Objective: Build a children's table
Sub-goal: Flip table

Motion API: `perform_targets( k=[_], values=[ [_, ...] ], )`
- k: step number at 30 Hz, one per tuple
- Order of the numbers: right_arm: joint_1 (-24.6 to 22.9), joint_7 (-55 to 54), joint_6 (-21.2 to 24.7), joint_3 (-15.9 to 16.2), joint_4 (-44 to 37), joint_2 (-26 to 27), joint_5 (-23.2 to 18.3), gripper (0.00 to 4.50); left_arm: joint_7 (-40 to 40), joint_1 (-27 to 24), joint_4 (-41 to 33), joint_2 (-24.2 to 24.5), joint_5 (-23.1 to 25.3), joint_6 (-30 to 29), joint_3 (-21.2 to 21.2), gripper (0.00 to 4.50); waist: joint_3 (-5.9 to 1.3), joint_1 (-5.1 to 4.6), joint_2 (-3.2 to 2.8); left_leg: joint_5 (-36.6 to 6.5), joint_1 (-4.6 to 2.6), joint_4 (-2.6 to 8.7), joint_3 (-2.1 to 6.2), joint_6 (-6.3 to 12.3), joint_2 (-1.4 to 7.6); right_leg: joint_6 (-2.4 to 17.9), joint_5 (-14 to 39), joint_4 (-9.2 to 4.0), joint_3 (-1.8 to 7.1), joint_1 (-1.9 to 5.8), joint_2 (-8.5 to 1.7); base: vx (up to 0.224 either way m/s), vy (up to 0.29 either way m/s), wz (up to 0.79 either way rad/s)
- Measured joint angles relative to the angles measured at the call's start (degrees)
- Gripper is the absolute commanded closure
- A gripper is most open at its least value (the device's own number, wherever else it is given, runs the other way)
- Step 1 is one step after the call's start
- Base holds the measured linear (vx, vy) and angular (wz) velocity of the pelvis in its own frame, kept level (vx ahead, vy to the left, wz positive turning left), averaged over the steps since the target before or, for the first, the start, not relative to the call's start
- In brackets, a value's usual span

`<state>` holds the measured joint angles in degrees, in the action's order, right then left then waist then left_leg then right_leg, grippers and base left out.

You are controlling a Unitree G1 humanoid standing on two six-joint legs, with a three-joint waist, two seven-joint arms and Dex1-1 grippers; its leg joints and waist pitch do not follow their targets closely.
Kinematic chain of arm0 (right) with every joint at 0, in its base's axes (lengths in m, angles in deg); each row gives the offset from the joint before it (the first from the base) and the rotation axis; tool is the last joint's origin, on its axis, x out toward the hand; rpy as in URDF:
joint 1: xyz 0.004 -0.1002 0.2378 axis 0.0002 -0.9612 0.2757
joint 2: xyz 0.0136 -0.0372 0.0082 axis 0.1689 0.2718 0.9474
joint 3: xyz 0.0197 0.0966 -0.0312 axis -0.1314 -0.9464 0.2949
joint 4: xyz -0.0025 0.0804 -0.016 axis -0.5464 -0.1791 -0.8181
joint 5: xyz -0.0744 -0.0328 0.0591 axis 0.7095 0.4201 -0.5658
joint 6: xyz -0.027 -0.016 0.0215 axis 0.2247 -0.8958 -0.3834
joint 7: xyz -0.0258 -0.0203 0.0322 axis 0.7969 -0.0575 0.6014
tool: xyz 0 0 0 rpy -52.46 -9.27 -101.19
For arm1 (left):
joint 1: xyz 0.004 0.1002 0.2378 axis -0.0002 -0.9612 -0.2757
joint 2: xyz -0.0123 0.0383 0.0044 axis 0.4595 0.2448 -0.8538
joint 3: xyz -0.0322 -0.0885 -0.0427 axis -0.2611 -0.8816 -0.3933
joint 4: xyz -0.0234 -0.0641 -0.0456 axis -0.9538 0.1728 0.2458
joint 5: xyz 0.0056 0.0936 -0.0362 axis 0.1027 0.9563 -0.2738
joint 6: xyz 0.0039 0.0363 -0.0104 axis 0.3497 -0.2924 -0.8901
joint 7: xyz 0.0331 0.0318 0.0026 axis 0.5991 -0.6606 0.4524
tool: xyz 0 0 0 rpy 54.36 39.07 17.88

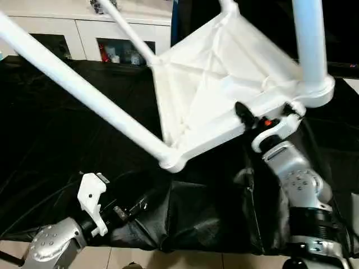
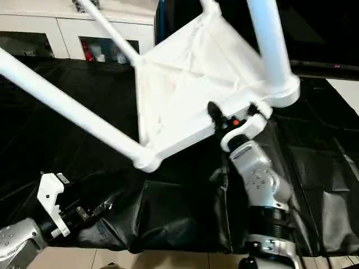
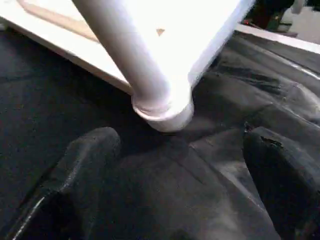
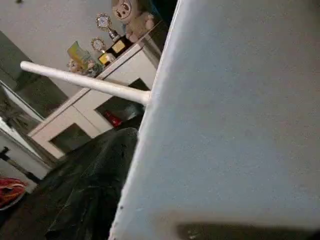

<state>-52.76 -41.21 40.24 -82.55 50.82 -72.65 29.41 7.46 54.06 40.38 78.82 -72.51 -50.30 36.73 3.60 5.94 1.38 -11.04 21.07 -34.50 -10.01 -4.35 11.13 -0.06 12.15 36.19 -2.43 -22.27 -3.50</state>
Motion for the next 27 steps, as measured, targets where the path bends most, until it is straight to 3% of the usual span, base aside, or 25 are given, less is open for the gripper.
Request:
perform_targets(
  k=[4, 9, 13, 17, 20, 23, 27],
  values=[
    [0.4, -1.3, 0.1, 1.4, -1.2, -0.3, 1.1, 2.39, -0.3, 3.8, 2.0, -0.5, 1.0, 2.2, 0.9, 0.0, -0.09, -0.17, 0.11, 0.0, -0.08, -0.01, -0.02, -0.01, -0.06, 0.0, -0.1, 0.0, 0.09, 0.06, -0.03, 0.0, 0.0, 0.0],
    [2.3, -4.9, 0.7, 4.4, -4.2, -2.1, 4.3, 2.39, 1.1, 9.5, 0.9, -2.6, 3.3, 1.2, 4.3, 0.0, -0.08, 0.44, 0.14, 0.2, -0.06, 0.01, -0.06, 0.07, -0.13, -0.1, -0.2, 0.0, 0.09, 0.07, -0.13, 0.0, 0.0, 0.0],
    [2.9, -5.8, 0.5, 6.4, -6.9, -4.8, 9.1, 2.39, 3.0, 12.6, -6.2, -1.4, 3.0, -1.8, 3.9, 0.0, -0.5, 0.73, 0.8, 0.2, -0.09, 0.01, -0.03, -0.01, -0.1, -0.1, -0.2, 0.02, 0.04, 0.15, -0.11, 0.0, 0.0, 0.0],
    [3.7, -7.3, 0.7, 9.9, -9.3, -6.7, 13.6, 2.39, 5.3, 17.3, -17.8, 2.0, -1.0, -8.7, 0.8, 0.0, -0.86, 0.22, 1.37, 0.3, -0.16, 0.0, -0.02, -0.09, -0.1, -0.2, -0.2, 0.05, 0.07, 0.17, -0.09, 0.0, 0.0, 0.0],
    [3.7, -7.7, 0.8, 10.7, -9.9, -7.6, 15.1, 2.39, 6.3, 17.5, -23.5, 3.3, -3.2, -11.8, -1.3, 0.0, -0.98, 0.28, 1.56, 0.3, -0.21, 0.0, -0.01, -0.1, -0.11, -0.3, -0.1, 0.05, 0.06, 0.25, -0.09, 0.0, 0.0, 0.0],
    [3.6, -9.4, 1.3, 12.2, -11.4, -8.0, 17.1, 2.41, 8.2, 18.4, -25.4, 3.6, -1.8, -15.0, -1.4, 0.0, -0.94, 0.41, 1.68, 0.3, -0.18, -0.01, 0.02, -0.14, -0.1, -0.4, -0.1, 0.05, 0.07, 0.26, -0.05, 0.0, 0.0, 0.0],
    [3.3, -9.9, 2.6, 14.5, -13.5, -8.5, 20.1, 2.41, 10.3, 24.5, -26.2, 4.1, 1.4, -16.6, -1.4, 0.0, -1.09, 0.29, 2.0, 0.4, -0.19, -0.01, 0.15, -0.27, -0.1, -0.4, -0.2, 0.07, 0.1, 0.3, 0.03, 0.0, 0.0, 0.0]
  ],
)
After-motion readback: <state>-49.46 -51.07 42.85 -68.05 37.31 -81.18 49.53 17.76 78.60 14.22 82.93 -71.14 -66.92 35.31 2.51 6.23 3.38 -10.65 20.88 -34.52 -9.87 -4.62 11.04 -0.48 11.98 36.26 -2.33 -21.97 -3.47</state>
